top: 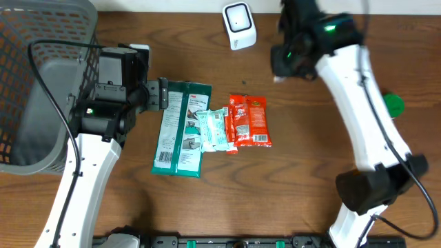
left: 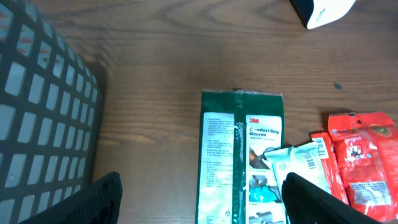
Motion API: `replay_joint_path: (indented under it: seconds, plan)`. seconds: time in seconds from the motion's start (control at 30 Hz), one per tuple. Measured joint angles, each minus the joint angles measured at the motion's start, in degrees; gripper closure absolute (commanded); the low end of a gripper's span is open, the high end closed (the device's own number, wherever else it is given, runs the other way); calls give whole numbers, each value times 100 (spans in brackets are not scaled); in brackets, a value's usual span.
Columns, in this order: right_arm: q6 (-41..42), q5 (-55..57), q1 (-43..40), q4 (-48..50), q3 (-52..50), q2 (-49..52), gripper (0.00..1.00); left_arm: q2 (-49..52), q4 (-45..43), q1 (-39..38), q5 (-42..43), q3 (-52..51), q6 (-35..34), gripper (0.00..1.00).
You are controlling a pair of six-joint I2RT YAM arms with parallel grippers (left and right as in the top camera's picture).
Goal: Scan the item barcode
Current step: 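Lift the orange box up toward the white scanner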
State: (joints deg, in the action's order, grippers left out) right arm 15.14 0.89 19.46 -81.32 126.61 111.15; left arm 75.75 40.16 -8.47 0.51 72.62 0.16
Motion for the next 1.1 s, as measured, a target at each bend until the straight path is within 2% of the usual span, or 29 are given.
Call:
replay_joint_path:
  seconds: [0.13,0.3,0.53,0.9,1.1]
  plan:
    - [-74,-2,0,-369,1421,-109,97,0,0,0,0,0,0,18]
    - [-103,-44,0,-341,2118,-160,97,0,0,0,0,0,0,17]
    - [-160,-199,2,308,2203,144,97,0,0,0,2,0,0,18]
    - [-514,-256,70,1709,2205,2144,99,0,2,0,0,0,0,18]
    - [-540,-203,72,2625,2190,2640,99,0,0,0,2,0,0,18]
